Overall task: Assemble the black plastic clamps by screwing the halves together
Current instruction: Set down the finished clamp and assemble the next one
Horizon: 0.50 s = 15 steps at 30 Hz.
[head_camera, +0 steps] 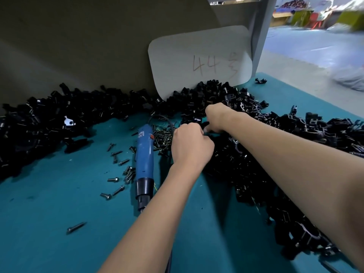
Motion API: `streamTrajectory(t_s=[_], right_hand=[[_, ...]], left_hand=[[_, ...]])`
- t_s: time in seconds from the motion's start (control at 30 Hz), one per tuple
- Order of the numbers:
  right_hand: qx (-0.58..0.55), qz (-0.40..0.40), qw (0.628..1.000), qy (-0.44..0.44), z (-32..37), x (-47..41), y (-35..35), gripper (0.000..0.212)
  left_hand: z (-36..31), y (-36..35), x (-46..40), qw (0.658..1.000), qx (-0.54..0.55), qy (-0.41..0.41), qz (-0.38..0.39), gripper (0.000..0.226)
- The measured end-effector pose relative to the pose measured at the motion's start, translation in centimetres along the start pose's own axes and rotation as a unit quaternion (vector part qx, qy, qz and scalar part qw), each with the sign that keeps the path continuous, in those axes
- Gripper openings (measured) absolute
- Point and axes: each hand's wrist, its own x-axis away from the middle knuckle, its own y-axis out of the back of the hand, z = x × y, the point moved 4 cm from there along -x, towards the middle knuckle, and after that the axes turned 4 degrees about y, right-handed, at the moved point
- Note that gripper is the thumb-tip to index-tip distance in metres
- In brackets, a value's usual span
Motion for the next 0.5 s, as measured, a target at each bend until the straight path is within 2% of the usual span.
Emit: streamTrajectory(t_s=[0.07,0.13,0.27,0.33,0.4,0.5], right_hand=[[0.005,0.005,1.000,-0.003,-0.3,0.4,0.1,0.042],[-0.007,-0.027,1.000,-0.006,-0.3,1.0,0.5,0.035],[-0.135,-0.114,0.984,-0.021,2.0,1.8,2.2,0.035],[-0.247,-0.143,0.959,0.001,4.7,2.5,2.7,0.026],[-0.334,-0.162,0.927,0.046,8.3,3.6,2.7,0.029],[-0.448,-0.122,0.879,0.111,13.9,4.9,1.1,0.023]], left_hand=[[-0.2,0.1,0.1,1.000,0.006,-0.005,-0.002,0.018],[-0.3,0.6,0.1,1.000,0.016,-0.011,-0.008,0.020],[0.4,3.4,0.1,0.994,0.075,-0.009,-0.077,0.017],[1.5,5.7,0.1,0.987,0.086,-0.012,-0.133,0.015],[4.0,8.3,0.0,0.979,0.081,-0.001,-0.187,0.014],[9.8,11.8,-0.3,0.971,0.020,0.056,-0.231,0.017]])
